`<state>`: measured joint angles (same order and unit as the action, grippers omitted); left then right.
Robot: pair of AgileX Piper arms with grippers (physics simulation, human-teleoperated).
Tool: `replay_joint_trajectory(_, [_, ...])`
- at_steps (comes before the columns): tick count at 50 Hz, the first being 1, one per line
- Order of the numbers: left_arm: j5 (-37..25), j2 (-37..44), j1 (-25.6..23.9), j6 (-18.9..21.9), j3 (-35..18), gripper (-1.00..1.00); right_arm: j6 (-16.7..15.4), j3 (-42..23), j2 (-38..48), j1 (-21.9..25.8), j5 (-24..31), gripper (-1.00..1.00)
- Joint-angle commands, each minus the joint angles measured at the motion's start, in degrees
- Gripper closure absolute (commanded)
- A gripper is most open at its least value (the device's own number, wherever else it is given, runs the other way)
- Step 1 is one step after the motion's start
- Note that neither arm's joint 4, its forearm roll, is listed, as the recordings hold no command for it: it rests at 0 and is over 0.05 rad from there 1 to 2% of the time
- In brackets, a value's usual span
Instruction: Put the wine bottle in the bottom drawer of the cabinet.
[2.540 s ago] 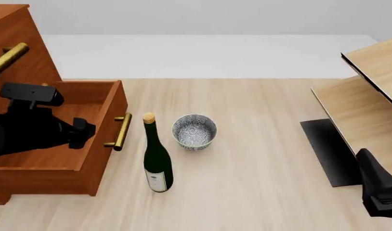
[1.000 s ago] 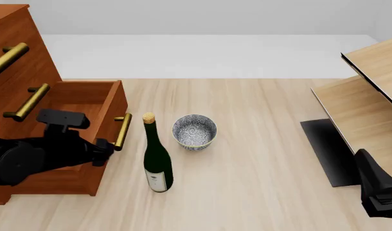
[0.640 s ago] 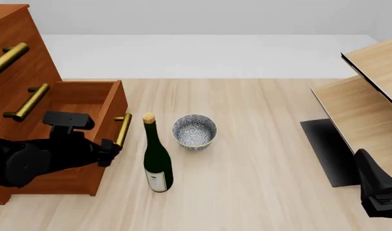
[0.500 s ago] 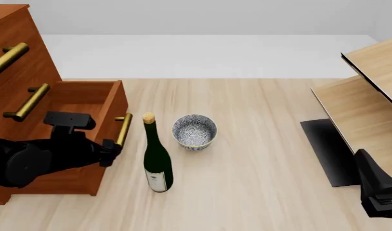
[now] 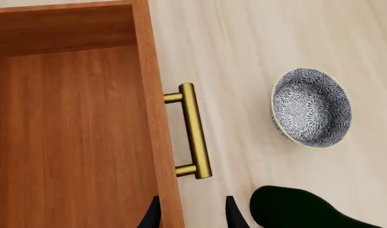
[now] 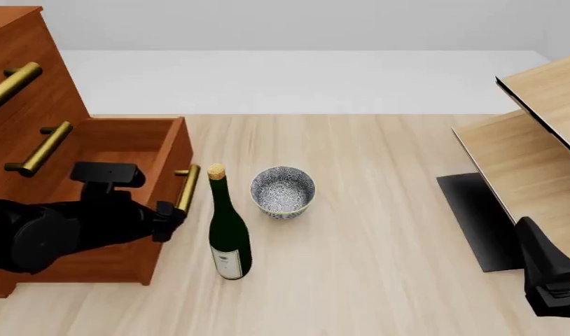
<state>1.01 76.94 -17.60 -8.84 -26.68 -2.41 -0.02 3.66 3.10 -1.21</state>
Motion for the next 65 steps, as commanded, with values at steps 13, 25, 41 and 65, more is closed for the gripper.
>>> replay_joint_trajectory(13, [-0.6, -1.1, -3.4, -1.3, -0.6, -1.00, 0.0, 0.0, 0.0, 0.1, 0.0, -1.00])
replay_joint_trajectory(25, [0.2, -0.7, -4.5, -2.0, -0.1, -1.00, 0.0, 0.0, 0.1, 0.1, -0.1, -1.00])
replay_joint_trajectory(41, [0.9, -0.3, -6.4, -2.9, -0.1, -1.00, 0.0, 0.0, 0.2, 0.2, -0.2, -1.00])
replay_joint_trajectory(65, [-12.5, -12.3, -4.7, 0.3, -7.1, -1.00, -0.3, 0.0, 0.4, 0.3, -0.3, -1.00])
